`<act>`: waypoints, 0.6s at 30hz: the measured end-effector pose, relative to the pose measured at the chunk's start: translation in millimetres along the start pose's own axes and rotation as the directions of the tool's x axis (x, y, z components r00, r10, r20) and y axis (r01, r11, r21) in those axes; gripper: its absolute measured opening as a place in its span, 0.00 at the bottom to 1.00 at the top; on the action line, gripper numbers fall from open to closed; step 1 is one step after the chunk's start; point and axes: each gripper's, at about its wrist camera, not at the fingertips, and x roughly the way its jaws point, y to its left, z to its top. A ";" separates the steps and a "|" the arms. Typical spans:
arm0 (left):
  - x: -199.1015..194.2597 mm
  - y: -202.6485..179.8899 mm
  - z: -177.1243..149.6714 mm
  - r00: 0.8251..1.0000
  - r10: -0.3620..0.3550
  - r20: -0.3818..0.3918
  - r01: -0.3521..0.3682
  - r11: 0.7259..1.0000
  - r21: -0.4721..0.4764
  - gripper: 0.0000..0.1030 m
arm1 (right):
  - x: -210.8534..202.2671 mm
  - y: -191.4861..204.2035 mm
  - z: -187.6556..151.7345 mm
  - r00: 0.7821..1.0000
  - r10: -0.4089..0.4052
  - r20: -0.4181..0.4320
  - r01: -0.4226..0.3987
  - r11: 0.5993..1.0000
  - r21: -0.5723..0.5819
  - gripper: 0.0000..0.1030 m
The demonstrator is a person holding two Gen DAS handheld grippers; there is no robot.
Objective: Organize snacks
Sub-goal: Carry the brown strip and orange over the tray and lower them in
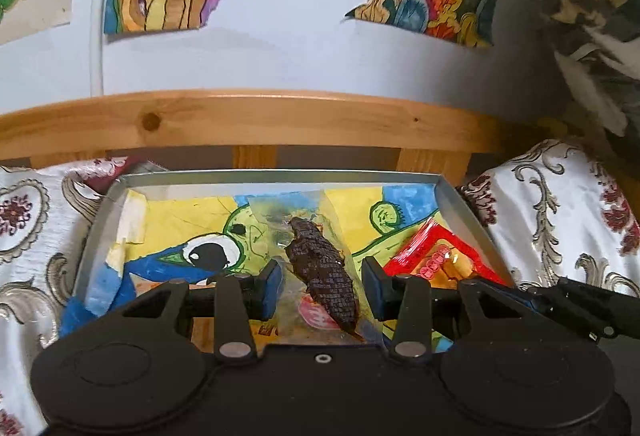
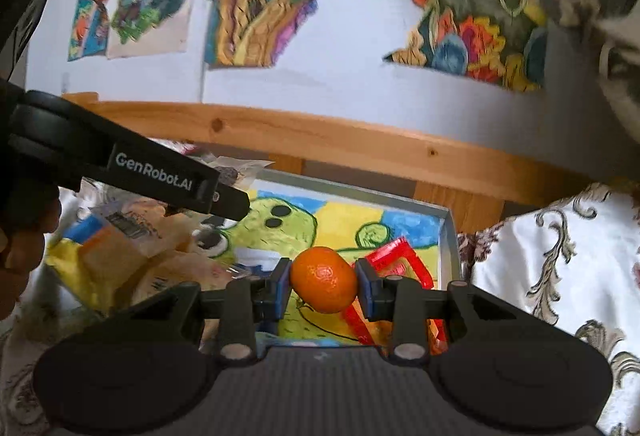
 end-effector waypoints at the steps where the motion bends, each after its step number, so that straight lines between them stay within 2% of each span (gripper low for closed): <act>1: 2.3 0.6 -0.3 1.000 -0.001 -0.004 0.001 1.000 -0.001 0.43 | 3.9 -2.0 -1.2 1.000 -0.001 -0.008 0.001 1.000 0.009 0.37; 18: 15.7 0.2 -6.1 1.000 -0.001 -0.026 0.001 1.000 -0.020 0.43 | 17.7 -7.6 -8.4 0.999 0.005 -0.041 -0.003 0.999 0.039 0.37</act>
